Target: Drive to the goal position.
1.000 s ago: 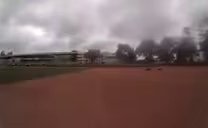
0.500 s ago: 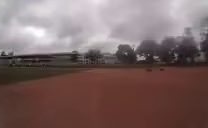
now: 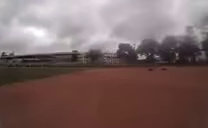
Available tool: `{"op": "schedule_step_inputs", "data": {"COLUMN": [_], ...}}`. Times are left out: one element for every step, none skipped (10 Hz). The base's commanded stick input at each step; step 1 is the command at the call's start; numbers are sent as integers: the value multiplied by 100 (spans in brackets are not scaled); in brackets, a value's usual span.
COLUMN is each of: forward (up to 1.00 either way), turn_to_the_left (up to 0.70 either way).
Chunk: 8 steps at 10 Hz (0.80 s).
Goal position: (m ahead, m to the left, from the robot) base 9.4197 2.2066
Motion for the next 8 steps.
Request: {"op": "schedule_step_inputs", "data": {"forward": [70, 70, 70, 70, 70, 70, 70, 70], "turn_to_the_left": [0, 0, 0, 0, 0, 0, 0, 0]}}
